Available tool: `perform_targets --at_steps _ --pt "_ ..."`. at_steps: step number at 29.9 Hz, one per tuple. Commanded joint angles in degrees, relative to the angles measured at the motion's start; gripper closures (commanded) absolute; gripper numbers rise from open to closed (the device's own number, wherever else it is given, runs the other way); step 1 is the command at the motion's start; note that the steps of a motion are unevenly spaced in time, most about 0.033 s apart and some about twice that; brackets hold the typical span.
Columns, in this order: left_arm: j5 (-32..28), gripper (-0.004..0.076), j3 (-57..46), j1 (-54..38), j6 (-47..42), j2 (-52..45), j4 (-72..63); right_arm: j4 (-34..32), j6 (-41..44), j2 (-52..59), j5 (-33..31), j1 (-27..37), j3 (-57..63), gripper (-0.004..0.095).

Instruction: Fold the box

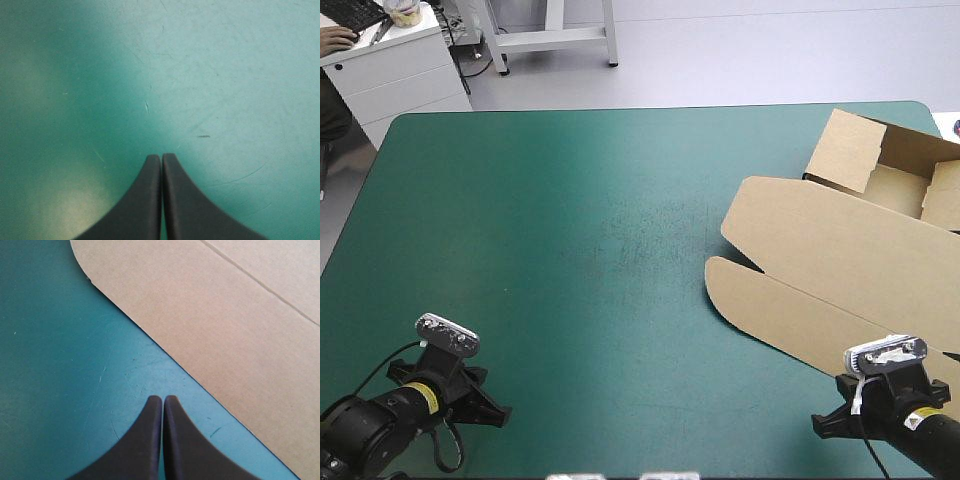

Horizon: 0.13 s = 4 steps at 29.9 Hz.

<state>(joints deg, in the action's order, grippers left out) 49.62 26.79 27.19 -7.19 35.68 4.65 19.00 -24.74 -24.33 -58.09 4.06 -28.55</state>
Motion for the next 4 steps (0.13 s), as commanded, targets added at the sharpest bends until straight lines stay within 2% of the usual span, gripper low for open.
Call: perform_targets --at_steps 1,4 --pt "-2.72 0.0734 1.35 0.26 -0.03 0.05 0.1 1.6 -0.52 -0.26 2.98 0.0 -1.48 0.0913" --pt "-2.72 0.0734 1.35 0.26 -0.03 0.05 0.1 1.6 -0.52 -0.26 2.98 0.0 -1.48 0.0913"
